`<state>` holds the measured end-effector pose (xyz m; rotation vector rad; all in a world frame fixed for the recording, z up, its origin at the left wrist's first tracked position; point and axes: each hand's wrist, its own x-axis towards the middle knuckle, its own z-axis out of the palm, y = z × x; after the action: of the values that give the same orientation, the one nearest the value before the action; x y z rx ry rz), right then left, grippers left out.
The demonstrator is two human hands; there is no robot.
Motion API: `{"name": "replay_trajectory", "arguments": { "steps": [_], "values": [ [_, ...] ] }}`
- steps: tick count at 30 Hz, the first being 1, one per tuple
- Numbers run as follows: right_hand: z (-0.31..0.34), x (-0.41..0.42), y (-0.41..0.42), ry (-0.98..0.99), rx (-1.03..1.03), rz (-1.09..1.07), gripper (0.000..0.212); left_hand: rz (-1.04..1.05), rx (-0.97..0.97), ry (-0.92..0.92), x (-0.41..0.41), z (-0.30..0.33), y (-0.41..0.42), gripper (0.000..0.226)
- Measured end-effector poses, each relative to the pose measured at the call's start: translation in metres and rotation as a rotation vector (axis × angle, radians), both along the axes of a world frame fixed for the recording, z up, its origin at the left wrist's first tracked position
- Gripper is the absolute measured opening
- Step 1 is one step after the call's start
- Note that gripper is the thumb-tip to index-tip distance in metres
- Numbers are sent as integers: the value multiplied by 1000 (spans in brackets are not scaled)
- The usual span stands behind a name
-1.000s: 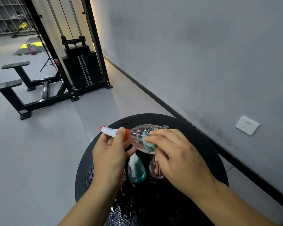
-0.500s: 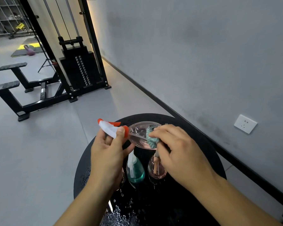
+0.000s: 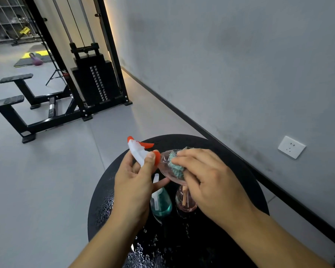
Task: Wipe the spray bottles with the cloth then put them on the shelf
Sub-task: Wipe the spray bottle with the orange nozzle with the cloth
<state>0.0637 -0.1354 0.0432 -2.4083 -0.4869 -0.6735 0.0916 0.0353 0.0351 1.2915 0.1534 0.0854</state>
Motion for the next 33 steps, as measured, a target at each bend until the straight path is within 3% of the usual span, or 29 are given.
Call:
{"name": "replay_trajectory", "arguments": {
  "steps": [12,17,22,33],
  "values": [
    [-1,-2,5,16,-73,35,31,-43,17,-27,-1,-4,-2,25],
    [-1,2,-1,35,1,-18,30,33,4,-51,2,-1,3,22],
    [-2,0,4,2,-44,40,33,-44,79,-68,-3,-4,-2,25],
    [0,-1,0,156,21,-5,33,-48,104,-93,-3,-4,0,27]
  ]
}}
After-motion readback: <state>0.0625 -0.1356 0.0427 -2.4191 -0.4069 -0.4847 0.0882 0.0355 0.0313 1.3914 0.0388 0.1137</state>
